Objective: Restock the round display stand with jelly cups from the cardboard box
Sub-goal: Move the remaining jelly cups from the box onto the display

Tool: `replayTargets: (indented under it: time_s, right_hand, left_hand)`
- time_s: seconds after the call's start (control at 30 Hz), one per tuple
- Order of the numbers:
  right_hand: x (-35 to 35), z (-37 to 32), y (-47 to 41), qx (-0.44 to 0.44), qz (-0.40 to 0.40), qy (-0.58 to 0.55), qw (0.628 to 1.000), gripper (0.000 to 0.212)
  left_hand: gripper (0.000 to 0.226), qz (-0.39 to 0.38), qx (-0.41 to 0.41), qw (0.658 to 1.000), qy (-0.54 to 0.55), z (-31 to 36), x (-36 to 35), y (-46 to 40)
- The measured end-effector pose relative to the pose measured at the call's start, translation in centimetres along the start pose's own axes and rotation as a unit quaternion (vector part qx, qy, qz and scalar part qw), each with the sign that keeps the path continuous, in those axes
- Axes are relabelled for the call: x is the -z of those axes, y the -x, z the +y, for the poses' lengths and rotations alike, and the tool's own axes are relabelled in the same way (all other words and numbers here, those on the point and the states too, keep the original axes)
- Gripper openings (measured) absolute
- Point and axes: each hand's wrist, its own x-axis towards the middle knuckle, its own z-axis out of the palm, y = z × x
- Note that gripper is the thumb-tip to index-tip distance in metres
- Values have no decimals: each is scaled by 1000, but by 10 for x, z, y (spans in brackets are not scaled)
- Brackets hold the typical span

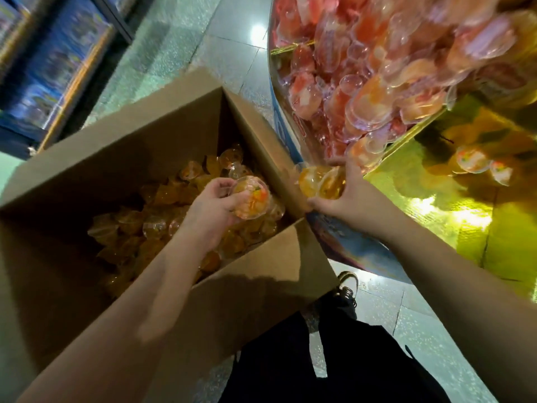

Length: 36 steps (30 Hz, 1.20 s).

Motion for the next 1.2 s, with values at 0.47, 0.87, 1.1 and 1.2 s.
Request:
replayTargets:
  time_s: [0.47,0.87,1.1,1.2]
  right_hand:
    - [127,152,61,-256,205,-290,899,74]
    - [142,264,-3,-372,312,-397,778,89]
    - [142,286,-25,-369,310,-386,787,70]
    - [139,291,-27,-376,307,-388,783,73]
  left_hand:
    - [21,-155,30,988,7,30,-276,4]
    - [48,-61,75,994,-43,-10,-406,-105]
    - [51,-15,68,997,-44,-28,-432,-144]
    - [52,-15,70,997,-24,-32,-436,-145]
